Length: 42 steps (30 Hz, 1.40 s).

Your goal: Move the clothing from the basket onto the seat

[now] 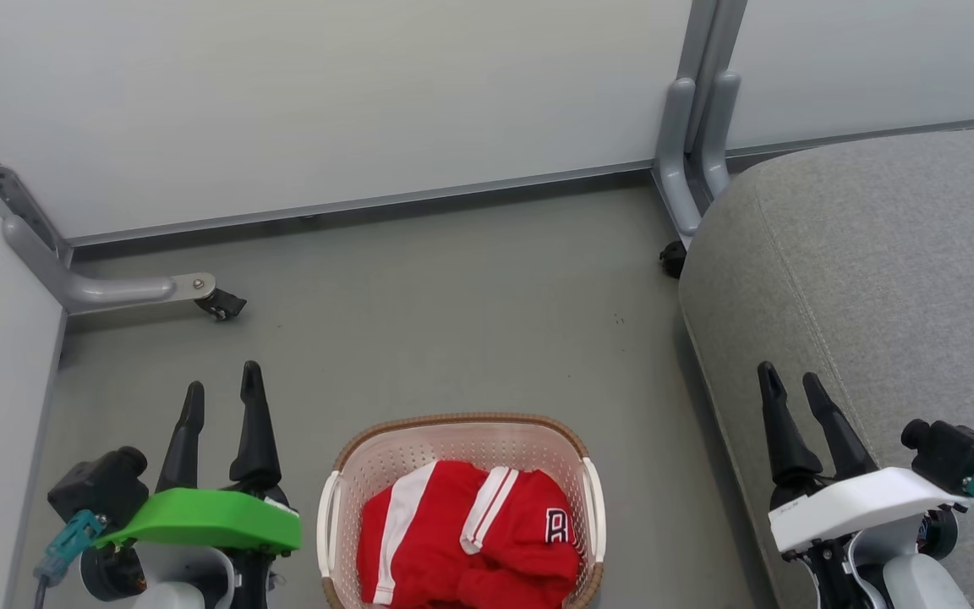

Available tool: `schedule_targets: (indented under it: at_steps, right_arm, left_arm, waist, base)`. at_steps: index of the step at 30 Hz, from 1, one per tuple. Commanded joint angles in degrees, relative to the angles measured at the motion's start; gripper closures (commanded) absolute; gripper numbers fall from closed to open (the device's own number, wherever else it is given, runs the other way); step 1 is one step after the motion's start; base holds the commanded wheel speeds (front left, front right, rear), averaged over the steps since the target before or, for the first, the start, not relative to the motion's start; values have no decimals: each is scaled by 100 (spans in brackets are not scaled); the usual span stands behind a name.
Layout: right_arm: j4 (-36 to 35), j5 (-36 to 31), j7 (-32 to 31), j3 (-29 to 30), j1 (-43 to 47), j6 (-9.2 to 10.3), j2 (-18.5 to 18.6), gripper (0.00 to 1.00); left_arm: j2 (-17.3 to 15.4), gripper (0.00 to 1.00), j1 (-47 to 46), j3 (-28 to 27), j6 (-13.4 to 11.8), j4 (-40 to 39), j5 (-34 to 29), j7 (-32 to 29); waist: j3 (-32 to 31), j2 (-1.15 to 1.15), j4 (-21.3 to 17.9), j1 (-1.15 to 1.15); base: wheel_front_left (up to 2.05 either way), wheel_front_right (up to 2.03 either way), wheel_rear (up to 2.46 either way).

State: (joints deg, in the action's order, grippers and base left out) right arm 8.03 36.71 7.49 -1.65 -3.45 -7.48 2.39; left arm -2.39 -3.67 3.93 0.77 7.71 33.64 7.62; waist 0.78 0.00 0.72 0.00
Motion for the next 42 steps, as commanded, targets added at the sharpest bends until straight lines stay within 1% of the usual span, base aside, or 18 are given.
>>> schedule_targets:
  at_steps: [1,22,42]
  right_arm:
    - [-42,-217,58,-22,-32,-2,37,0]
    - [146,-1653,358,6,-15,-2,47,0]
    - [229,-2607,599,31,-29,-1,57,0]
  left_arm:
    - [-43,0,-37,33,-39,-55,-199,48]
    - [-55,0,58,253,-173,18,-1400,345]
    - [-61,0,115,387,-227,-59,-2179,586]
  waist:
    - [1,0,4,0]
    - [-19,0,42,0]
    - [-14,0,65,0]
  base:
    - [0,0,0]
    - [0,0,0]
    - [0,0,0]
